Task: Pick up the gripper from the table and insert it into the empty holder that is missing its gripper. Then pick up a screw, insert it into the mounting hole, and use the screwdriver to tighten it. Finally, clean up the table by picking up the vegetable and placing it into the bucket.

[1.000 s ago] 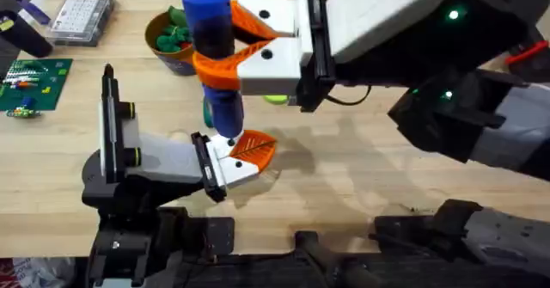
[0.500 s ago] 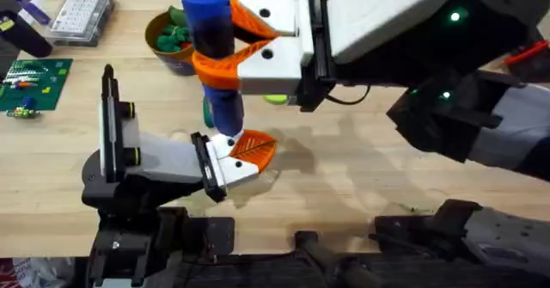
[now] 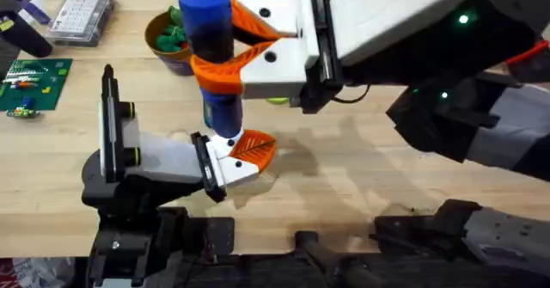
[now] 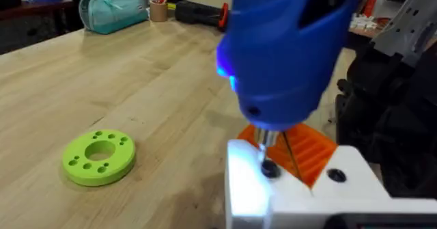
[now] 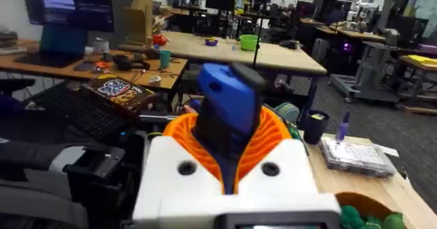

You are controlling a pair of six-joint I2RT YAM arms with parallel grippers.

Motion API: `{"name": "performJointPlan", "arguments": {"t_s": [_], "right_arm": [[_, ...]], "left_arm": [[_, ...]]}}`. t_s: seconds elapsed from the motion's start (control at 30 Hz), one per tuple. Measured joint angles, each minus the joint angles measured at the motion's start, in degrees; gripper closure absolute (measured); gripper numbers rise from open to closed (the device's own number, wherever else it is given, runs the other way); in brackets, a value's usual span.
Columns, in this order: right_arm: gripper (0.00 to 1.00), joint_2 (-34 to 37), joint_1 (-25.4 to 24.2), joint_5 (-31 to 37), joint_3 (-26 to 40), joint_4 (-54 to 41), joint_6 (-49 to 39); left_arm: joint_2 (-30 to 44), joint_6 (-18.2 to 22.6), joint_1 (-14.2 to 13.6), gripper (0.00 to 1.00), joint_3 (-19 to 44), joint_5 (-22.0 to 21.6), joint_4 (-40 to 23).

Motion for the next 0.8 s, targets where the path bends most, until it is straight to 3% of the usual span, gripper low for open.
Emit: {"name": "performJointPlan", "arguments": {"t_s": [0.8], "right_arm": [[0.951,0.00,0.02,-1.88,0.00,-0.13,0.37]], "left_arm": [[0.00,0.00,0.00,0.988,0.00,0.00,0.00]]}}
